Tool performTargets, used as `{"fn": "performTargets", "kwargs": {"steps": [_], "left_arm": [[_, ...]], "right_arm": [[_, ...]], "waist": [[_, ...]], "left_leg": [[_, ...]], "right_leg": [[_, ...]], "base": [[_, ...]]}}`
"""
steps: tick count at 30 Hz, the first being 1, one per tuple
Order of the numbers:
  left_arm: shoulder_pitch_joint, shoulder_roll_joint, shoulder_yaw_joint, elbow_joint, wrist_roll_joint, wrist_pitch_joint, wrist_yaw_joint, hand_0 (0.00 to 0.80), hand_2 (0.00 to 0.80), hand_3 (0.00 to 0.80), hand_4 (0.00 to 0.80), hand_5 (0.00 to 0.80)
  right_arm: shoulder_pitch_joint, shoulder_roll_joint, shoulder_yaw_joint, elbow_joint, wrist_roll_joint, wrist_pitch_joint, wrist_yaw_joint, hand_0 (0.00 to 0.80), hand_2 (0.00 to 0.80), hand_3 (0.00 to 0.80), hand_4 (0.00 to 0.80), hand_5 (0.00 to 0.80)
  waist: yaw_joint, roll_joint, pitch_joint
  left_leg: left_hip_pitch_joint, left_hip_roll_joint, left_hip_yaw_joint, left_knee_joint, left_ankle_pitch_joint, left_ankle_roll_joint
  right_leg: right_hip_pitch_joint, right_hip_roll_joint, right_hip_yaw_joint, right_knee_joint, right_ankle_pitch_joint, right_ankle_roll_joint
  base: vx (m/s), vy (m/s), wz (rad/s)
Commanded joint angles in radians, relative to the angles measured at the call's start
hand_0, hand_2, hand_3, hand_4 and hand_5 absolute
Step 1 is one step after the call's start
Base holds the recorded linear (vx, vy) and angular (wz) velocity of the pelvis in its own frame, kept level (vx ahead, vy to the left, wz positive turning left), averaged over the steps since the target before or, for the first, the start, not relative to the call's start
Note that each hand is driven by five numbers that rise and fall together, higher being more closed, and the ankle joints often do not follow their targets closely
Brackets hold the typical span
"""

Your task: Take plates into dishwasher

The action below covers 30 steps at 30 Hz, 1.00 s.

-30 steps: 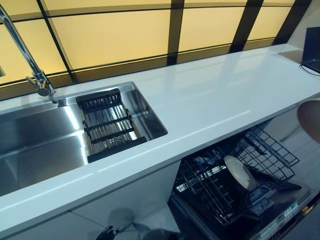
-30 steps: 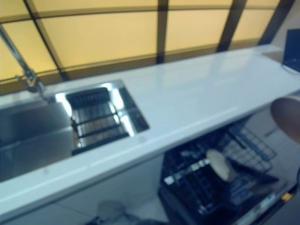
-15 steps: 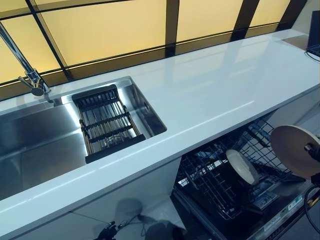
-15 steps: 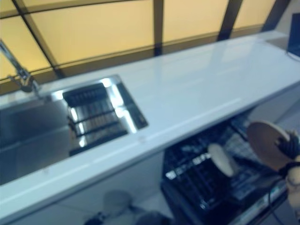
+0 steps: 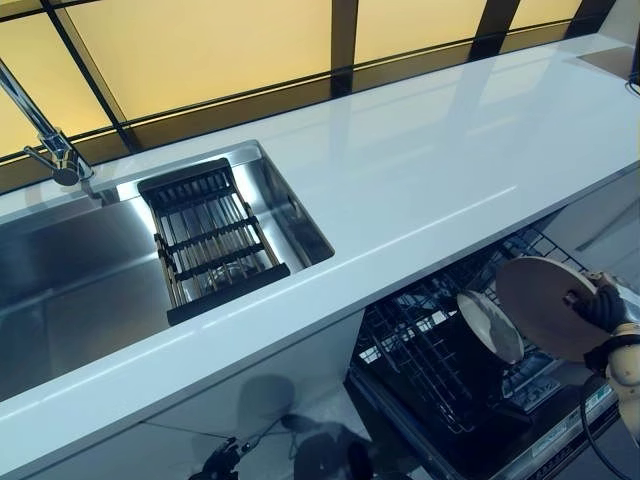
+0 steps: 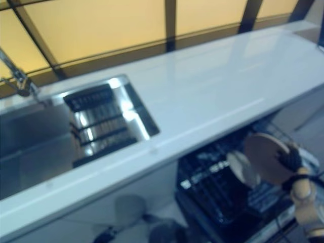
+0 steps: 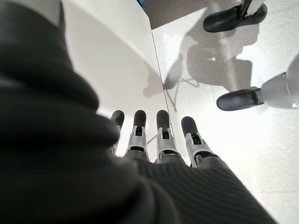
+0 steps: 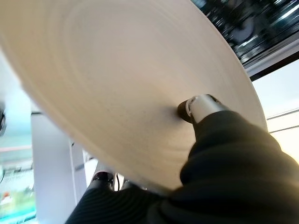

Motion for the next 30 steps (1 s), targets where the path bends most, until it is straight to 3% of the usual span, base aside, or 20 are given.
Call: {"fn": "performTargets", "kwargs": {"steps": [1,14,30], "left_arm": [[-0.043,0.029,0.023,0.029,0.000,-0.047,0.015,0.000,0.000,0.000,0.000,0.000],[-0.052,0.034,0.029,0.044,-0.013,-0.065,0.025,0.000,0.000,0.000,0.000,0.000],[-0.060,0.037,0.012,0.040,-0.018,-0.070,0.035,0.000,0.000,0.000,0.000,0.000]], "right_arm": [[-0.059,0.016,-0.010,-0.059,0.048,0.006,0.014,0.800,0.800,0.800,0.800,0.800],[-0.058,0.067,0.046,-0.092,0.129,0.047,0.076,0.800,0.800,0.800,0.800,0.800],[-0.122,0.093,0.180,-0.022,0.011,0.102,0.123,0.800,0.800,0.800,0.800,0.800]], "waist": [[0.008,-0.055,-0.006],[0.007,-0.059,-0.010],[0.029,-0.059,-0.005]], "left_leg": [[0.021,0.001,-0.004,0.003,-0.073,0.056],[0.023,0.004,0.000,0.003,-0.069,0.052],[0.021,0.004,-0.008,0.003,-0.067,0.052]], "right_leg": [[0.022,-0.014,-0.008,0.004,-0.039,0.050],[0.025,-0.013,-0.007,0.004,-0.040,0.047],[0.025,-0.015,-0.009,0.004,-0.041,0.046]], "base": [[0.000,0.000,0.00],[0.000,0.000,0.00],[0.000,0.000,0.00]]}}
